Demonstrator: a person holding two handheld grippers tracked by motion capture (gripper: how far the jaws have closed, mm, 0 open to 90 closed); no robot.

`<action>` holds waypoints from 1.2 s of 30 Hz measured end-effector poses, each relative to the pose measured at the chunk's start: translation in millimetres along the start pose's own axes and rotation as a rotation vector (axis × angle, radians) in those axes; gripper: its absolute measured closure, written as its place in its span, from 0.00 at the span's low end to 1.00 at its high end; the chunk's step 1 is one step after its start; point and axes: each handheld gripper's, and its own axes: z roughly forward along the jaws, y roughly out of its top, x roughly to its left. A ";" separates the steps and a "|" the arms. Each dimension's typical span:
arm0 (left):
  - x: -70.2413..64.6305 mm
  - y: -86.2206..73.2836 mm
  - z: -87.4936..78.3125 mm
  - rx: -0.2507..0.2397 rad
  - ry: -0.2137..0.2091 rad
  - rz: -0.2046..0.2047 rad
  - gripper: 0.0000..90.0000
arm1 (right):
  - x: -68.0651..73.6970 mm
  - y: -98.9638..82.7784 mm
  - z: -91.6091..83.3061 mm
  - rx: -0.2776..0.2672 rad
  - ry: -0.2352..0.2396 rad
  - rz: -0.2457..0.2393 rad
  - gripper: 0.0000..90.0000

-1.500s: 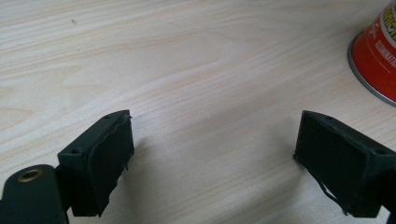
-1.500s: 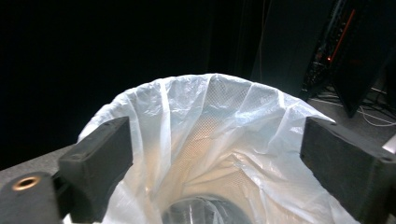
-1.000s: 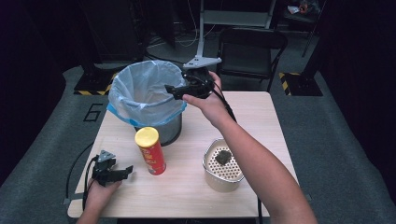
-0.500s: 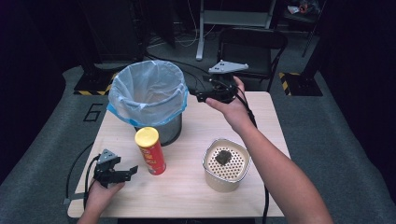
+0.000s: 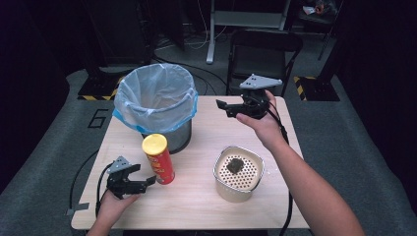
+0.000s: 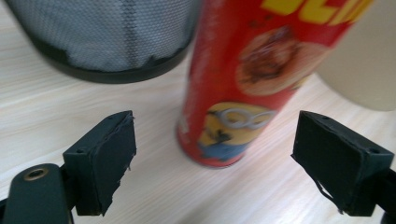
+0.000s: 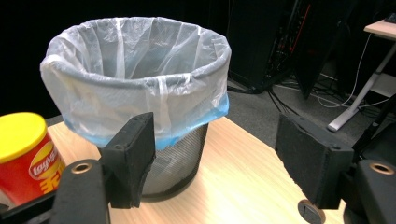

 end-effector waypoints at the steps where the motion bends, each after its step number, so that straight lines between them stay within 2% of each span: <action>1: -1.4 1.5 0.9 0.005 -0.002 0.013 0.14 | -0.2 -2.1 -2.8 -0.001 -0.001 -0.009 0.31; 4: -4.9 6.1 6.2 0.005 -0.011 0.026 0.15 | -0.8 -10.8 -10.7 0.007 -0.007 -0.025 0.31; 8: -9.3 11.4 15.0 -0.010 -0.019 0.016 0.15 | -2.4 -23.6 -22.1 0.014 -0.018 -0.032 0.31; 13: -13.6 14.8 26.2 0.003 -0.002 0.042 0.16 | -7.7 -37.8 -37.8 0.020 -0.043 -0.030 0.31; 16: -13.5 15.6 29.5 0.002 0.012 0.059 0.17 | -13.5 -45.2 -45.3 0.018 -0.059 -0.014 0.31; 18: -14.3 15.3 32.1 -0.009 0.012 0.034 0.18 | -17.3 -50.8 -48.9 0.015 -0.070 -0.001 0.31; 21: -14.5 15.1 35.9 -0.019 0.025 0.044 0.20 | -22.5 -60.7 -52.5 0.027 -0.088 0.011 0.31; 22: -14.1 15.5 36.0 -0.014 0.028 0.059 0.20 | -23.4 -63.0 -53.1 0.029 -0.092 0.013 0.31; 24: -15.2 15.2 37.3 -0.020 0.027 0.048 0.22 | -25.9 -69.3 -54.6 0.034 -0.097 0.025 0.31; 25: -14.2 15.7 38.4 -0.008 0.039 0.076 0.23 | -27.1 -73.3 -55.2 0.037 -0.101 0.035 0.31; 28: -15.7 15.0 39.9 -0.013 0.046 0.070 0.24 | -28.6 -82.6 -56.1 0.041 -0.110 0.059 0.31; 30: -15.7 15.3 39.8 -0.011 0.053 0.092 0.24 | -29.8 -90.3 -56.5 0.042 -0.115 0.064 0.31; 36: -19.8 15.0 38.4 -0.012 0.078 0.113 0.26 | -28.1 -112.0 -61.8 0.032 -0.137 0.117 0.31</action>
